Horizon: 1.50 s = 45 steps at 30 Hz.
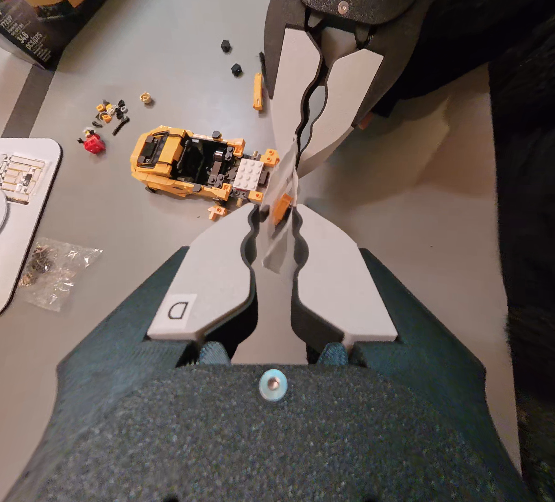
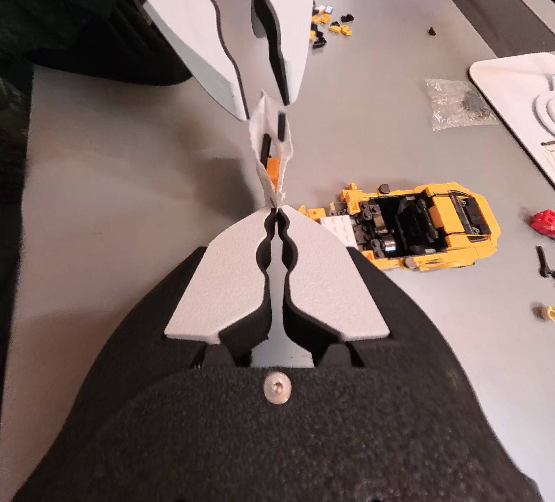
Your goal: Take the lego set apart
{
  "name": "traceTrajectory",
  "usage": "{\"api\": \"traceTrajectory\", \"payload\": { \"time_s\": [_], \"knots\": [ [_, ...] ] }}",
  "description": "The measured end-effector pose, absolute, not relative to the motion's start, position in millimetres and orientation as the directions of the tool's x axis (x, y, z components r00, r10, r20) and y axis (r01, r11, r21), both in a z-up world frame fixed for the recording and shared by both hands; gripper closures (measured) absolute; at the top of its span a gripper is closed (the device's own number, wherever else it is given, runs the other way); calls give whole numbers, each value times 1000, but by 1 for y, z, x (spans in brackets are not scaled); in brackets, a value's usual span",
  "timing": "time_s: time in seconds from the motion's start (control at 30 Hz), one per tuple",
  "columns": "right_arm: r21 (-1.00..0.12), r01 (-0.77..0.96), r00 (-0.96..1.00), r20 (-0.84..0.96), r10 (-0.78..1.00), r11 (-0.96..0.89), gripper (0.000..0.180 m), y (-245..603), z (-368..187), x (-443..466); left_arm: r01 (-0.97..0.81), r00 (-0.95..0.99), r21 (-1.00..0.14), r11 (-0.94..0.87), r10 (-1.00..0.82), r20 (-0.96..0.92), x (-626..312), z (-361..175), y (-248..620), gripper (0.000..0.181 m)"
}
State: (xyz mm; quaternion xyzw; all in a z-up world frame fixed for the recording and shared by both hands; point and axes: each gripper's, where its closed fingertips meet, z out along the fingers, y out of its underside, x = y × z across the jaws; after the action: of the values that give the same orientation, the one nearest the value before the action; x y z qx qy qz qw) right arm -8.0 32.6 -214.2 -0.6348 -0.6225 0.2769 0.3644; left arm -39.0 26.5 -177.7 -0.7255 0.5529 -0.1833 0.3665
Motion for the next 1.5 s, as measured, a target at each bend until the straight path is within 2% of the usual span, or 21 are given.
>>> {"api": "traceTrajectory", "payload": {
  "time_s": [0.2,0.3,0.53,0.73,0.8,0.97,1.23,1.5],
  "knots": [
    [-826,564,115,87,990,7,179,22,-209,-5,-677,274,-734,-53,-944,-185,-35,-171,14,158],
    [-827,562,143,93,985,-3,179,19,-206,1,-643,333,-764,-52,-917,-218,-47,-160,22,159],
    [-841,539,208,76,975,-49,179,29,-209,17,-548,681,-764,-341,-712,-171,-163,-170,77,158],
    [-859,509,209,58,976,-58,179,32,-207,19,-243,906,-772,-588,-422,37,-255,-205,108,160],
    [-860,505,203,41,978,-69,179,32,-210,19,-201,922,-744,-638,-379,75,-267,-219,109,158],
    [-861,503,184,25,983,-73,179,30,-213,17,-269,940,-647,-714,-341,-15,-287,-252,107,148],
    [-871,486,175,15,984,-73,179,27,-211,18,-282,945,-609,-741,-324,-44,-298,-263,100,140],
    [-873,483,175,17,984,-71,179,26,-210,19,-271,946,-611,-744,-324,-25,-296,-268,103,162]
  ]
}}
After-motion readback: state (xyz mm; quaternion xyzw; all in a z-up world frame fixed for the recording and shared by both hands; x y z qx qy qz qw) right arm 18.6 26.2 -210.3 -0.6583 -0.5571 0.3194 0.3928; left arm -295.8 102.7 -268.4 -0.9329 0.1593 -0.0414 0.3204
